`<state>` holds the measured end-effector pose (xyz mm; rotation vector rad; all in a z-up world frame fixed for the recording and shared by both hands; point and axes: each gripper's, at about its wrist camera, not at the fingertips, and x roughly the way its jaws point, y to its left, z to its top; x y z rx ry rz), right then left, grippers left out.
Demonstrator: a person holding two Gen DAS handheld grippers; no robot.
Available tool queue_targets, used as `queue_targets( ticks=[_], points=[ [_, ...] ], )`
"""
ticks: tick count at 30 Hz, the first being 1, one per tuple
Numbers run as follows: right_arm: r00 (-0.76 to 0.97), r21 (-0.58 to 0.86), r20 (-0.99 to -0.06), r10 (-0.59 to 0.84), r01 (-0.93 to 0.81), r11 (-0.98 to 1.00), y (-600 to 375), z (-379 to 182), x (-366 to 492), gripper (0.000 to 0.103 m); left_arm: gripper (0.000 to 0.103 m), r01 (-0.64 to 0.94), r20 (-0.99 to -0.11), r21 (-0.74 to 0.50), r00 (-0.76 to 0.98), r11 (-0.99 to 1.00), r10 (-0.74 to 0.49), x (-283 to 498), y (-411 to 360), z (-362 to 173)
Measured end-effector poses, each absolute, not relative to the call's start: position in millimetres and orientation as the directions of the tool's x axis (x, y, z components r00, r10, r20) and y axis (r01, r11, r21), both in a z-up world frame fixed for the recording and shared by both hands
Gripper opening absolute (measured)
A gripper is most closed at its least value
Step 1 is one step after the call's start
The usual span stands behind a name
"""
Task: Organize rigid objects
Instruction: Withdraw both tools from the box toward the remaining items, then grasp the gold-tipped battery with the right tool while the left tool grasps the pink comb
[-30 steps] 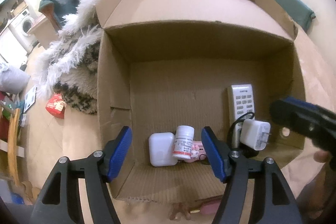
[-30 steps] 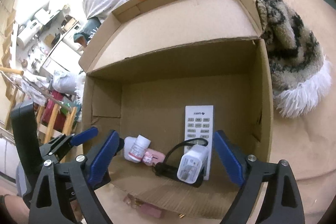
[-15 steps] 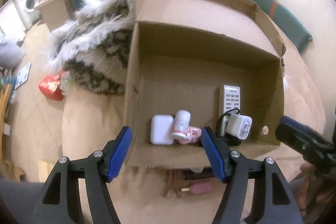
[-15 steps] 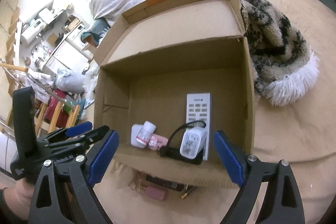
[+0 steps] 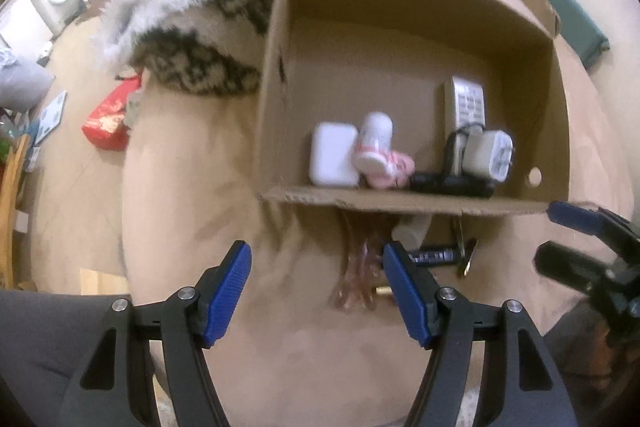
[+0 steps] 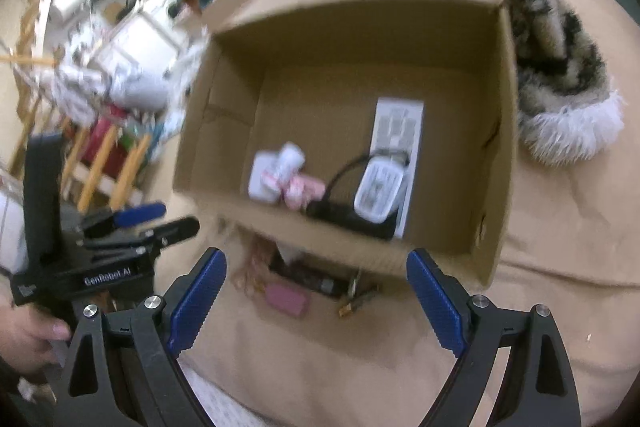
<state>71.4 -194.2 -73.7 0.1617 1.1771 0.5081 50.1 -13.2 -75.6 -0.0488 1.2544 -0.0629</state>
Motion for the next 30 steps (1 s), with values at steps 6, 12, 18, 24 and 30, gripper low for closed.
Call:
queue_targets(
  ticks=[6,12,18,24,30],
  points=[
    [0.277,0.360,-0.851,0.447,-0.312,0.879,-191,-75,69,0.097,0.066,0.043,-0.963,-0.034,0.266,0.999,-0.044,52,-19,-91],
    [0.208,0.361,-0.873,0.441,-0.332,0.871,-184,-84,68,0.097,0.066,0.022,-0.986,-0.038,0.163,0.999,-0.041,56,-13,-114],
    [0.116,0.266,-0.944,0.309,-0.290,0.919,-183,-117,72,0.097,0.066,0.022,-0.990,-0.036,0.138,0.999,-0.039,61,-19,-127],
    [0.087,0.204,-0.968,0.236,-0.281,0.938,-187,-133,77,0.097,0.066,0.038,-0.992,-0.046,0.118,0.998,-0.050,86,-36,-144],
    [0.064,0.099,-0.989,0.136,-0.398,0.912,-172,-149,69,0.086,0.063,0.051,-0.994,-0.038,0.102,0.998,-0.043,95,-43,-156]
  ],
)
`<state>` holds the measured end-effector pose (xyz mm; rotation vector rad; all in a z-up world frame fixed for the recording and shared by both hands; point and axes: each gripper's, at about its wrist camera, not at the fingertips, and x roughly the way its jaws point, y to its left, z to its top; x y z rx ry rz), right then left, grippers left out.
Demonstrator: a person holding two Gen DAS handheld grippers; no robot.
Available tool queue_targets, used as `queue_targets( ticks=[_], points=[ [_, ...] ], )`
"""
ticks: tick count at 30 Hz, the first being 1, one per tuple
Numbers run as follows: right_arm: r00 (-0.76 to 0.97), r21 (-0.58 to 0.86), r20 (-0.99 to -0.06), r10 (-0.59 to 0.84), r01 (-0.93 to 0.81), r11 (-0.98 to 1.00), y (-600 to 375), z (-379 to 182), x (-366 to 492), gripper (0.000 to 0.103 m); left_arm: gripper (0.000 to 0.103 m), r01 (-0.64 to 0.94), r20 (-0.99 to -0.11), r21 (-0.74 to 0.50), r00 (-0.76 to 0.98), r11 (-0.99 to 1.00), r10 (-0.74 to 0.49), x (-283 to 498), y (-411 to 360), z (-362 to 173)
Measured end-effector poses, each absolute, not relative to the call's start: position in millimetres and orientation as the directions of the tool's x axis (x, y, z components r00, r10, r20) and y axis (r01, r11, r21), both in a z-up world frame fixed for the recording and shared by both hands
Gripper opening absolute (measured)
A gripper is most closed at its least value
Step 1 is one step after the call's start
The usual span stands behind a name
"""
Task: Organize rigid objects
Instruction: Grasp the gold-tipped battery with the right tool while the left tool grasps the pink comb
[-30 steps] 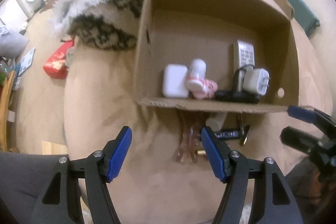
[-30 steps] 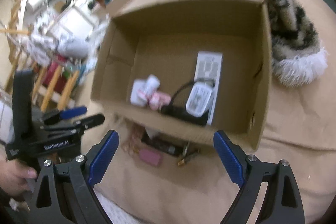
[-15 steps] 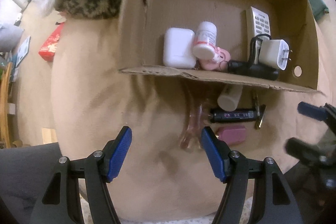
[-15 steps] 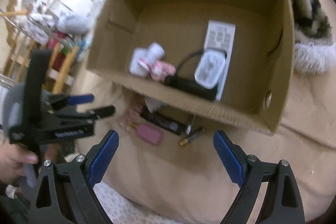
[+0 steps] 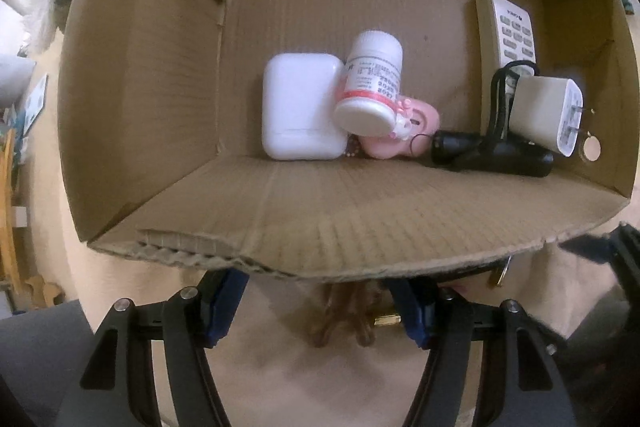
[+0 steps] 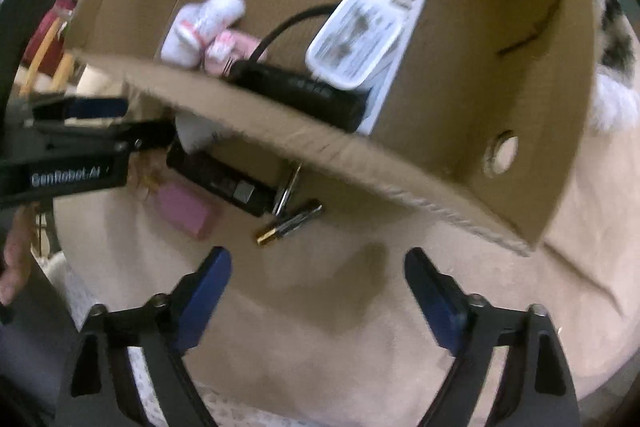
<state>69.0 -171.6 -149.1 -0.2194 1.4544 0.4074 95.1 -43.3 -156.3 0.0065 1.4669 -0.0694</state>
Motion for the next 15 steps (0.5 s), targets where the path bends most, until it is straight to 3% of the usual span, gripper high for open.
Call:
queue_targets(
  ticks=[9,12,13,15],
  points=[
    [0.048,0.024,-0.997,0.056,-0.514,0.858,-149,-171,69,0.082,0.056,0.036,-0.990,-0.100,0.095,0.994,-0.103,116,-38,-162],
    [0.052,0.032,-0.996,0.068,-0.510,0.859,-148,-173,67,0.080,0.041,0.068,-0.988,-0.112,0.098,0.991,-0.119,117,-43,-161],
    [0.056,0.033,-0.996,0.072,-0.512,0.858,-148,-172,67,0.074,0.031,0.072,-0.986,-0.135,0.088,0.988,-0.141,119,-52,-160],
    [0.070,0.032,-0.994,0.081,-0.524,0.851,-149,-168,67,0.057,0.027,0.065,-0.985,-0.150,0.080,0.987,-0.155,120,-54,-160]
  ],
)
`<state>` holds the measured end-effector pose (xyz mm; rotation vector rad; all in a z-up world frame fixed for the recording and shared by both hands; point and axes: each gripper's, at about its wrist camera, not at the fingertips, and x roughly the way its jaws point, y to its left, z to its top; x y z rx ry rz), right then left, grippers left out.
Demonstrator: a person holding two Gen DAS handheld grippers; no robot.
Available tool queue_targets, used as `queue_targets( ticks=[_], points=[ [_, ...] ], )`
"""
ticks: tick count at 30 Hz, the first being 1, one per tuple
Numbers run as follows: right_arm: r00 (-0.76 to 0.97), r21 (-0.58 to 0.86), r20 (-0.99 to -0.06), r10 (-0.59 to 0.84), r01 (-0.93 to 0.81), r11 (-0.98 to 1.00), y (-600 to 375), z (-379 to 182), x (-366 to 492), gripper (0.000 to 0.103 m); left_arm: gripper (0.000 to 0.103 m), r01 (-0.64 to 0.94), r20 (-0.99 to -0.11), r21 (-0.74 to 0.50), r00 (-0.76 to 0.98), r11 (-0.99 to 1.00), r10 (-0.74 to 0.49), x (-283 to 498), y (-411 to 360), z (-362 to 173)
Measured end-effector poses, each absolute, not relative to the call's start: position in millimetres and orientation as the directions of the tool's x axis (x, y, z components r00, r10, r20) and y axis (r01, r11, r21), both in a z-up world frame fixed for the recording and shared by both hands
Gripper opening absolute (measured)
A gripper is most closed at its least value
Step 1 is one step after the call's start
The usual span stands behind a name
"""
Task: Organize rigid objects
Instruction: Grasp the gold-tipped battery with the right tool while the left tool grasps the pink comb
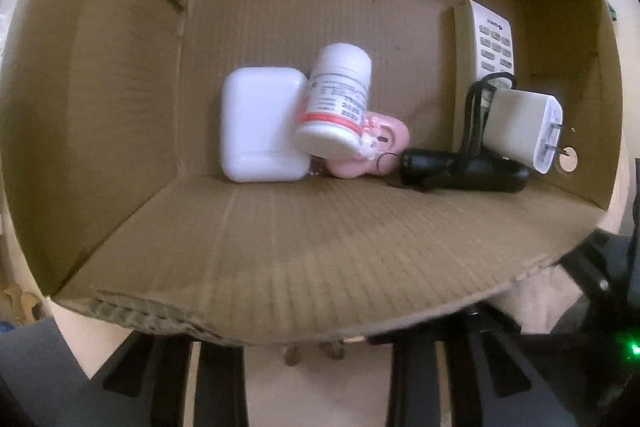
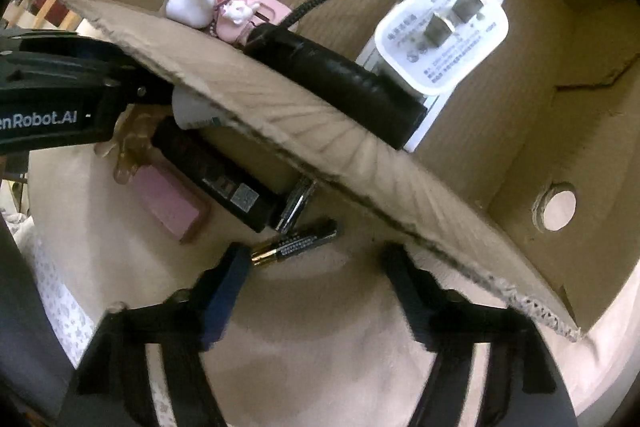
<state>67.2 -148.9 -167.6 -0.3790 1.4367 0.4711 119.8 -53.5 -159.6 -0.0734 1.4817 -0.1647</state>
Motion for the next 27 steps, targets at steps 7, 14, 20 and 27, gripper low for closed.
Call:
queue_targets(
  ticks=[7,14,20,27],
  points=[
    [0.065,0.050,-0.993,0.096,-0.503,0.863,-157,-157,73,0.029,0.024,0.037,-0.982,-0.169,0.075,0.985,-0.172,116,-40,-159],
    [0.041,0.061,-0.995,0.093,-0.491,0.869,-174,-160,72,0.027,0.024,0.026,-0.985,-0.155,0.074,0.987,-0.157,111,-31,-157],
    [0.039,0.050,-0.996,0.079,-0.489,0.871,-174,-160,69,0.027,0.032,0.066,-0.990,-0.126,0.053,0.990,-0.129,89,-42,-163],
    [0.090,-0.024,-0.996,0.029,-0.530,0.847,-172,-164,73,0.059,0.032,0.071,-0.992,-0.109,0.055,0.992,-0.113,89,-67,-174]
  ],
)
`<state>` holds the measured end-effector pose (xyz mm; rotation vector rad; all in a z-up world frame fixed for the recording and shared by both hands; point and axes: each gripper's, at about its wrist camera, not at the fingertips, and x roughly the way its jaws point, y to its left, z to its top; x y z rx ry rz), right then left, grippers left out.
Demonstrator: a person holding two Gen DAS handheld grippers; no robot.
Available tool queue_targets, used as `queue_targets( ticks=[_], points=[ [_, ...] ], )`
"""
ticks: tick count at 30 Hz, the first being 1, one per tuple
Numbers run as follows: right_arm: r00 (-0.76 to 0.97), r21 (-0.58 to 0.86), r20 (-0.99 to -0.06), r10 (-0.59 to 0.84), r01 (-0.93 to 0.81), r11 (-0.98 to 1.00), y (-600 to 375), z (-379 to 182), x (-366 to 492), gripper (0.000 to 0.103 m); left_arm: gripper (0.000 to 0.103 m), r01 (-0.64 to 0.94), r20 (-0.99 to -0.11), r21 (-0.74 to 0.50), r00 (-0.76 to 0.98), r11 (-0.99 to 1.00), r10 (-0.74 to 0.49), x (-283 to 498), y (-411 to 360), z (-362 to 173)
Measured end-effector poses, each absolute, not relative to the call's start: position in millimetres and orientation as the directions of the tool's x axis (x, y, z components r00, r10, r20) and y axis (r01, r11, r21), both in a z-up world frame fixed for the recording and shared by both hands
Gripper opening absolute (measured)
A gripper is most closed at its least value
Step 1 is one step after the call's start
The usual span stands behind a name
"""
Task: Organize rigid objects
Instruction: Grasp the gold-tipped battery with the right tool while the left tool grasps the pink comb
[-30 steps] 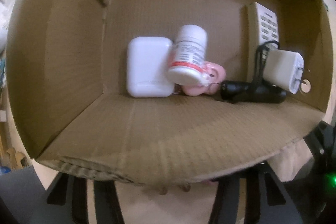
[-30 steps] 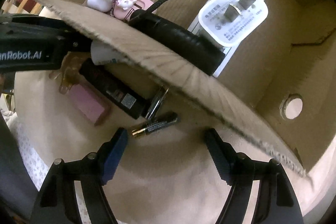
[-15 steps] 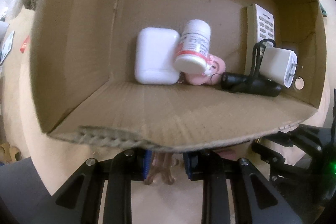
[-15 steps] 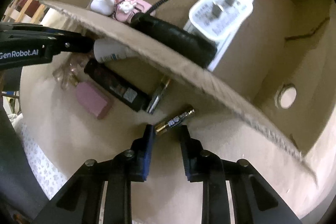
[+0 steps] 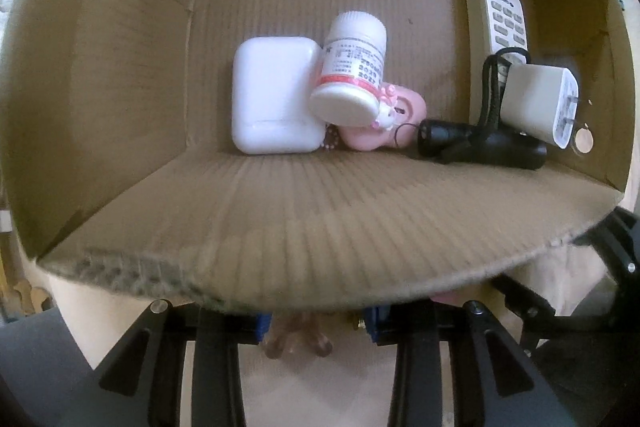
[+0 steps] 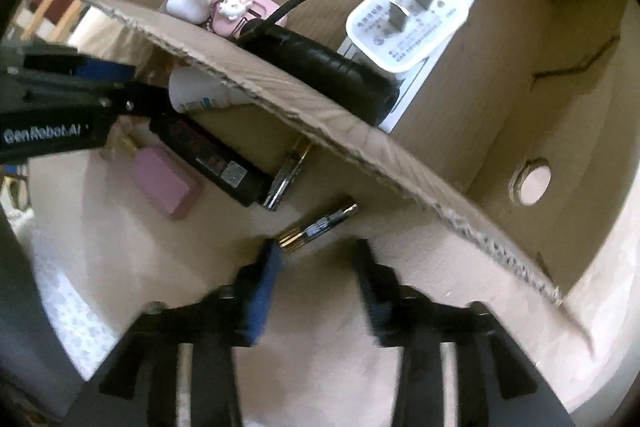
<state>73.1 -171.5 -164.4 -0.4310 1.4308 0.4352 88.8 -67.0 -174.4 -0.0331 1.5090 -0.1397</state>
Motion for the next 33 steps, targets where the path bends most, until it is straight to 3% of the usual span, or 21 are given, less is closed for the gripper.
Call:
queue_targets(
  ticks=[16,23,26,28,33],
  points=[
    [0.119,-0.016,-0.989,0.090,-0.686,0.727,-172,-171,72,0.062,0.030,0.057,-0.990,-0.131,0.036,0.990,-0.133,91,-44,-162],
    [0.124,0.002,-0.986,0.115,-0.670,0.742,-166,-166,67,0.045,0.030,0.054,-0.990,-0.136,0.035,0.989,-0.138,94,-33,-159],
    [0.158,-0.046,-0.984,0.087,-0.683,0.729,-160,-161,65,0.046,0.030,0.053,-0.991,-0.129,0.039,0.990,-0.131,95,-32,-156],
    [0.172,-0.073,-0.983,0.061,-0.678,0.731,-159,-162,63,0.054,0.030,0.052,-0.991,-0.126,0.041,0.991,-0.128,94,-31,-156],
    [0.193,-0.109,-0.980,0.049,-0.723,0.682,-154,-160,52,0.055,0.030,0.050,-0.991,-0.121,0.044,0.991,-0.123,88,-31,-157]
  ],
)
